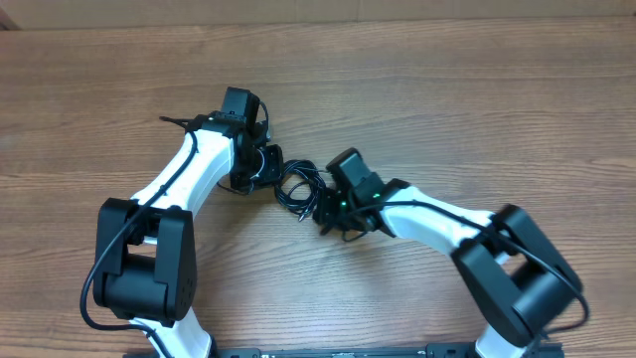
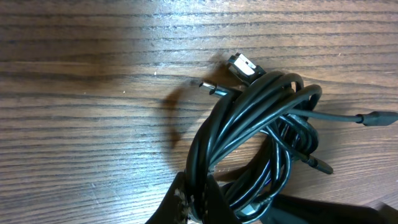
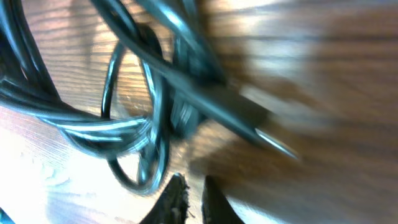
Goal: Untangle cables
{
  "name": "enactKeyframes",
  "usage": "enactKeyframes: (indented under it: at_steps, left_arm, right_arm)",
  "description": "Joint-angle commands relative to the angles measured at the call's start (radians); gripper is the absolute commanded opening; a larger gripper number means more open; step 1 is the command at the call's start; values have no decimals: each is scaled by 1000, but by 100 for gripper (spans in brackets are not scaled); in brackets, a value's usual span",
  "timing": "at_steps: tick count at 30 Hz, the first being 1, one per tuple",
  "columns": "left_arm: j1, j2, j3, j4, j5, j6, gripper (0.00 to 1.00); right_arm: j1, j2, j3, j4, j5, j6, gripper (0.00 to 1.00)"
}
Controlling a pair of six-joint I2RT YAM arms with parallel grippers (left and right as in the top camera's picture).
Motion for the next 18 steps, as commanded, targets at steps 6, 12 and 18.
enactKeyframes:
  at_steps: [6,12,18]
  left_arm:
    - [-23,6,-2,-3,5,54,4]
    - [-71,6,-2,18,4,153,4]
    - [-85,6,-2,25,4,159,4]
  right_arm:
    - [-20,-250,-4,63,-23,-39,25]
    - [-19,-182,-6,-40,139,200,13]
    - [-18,-111,-6,-87,187,280,15]
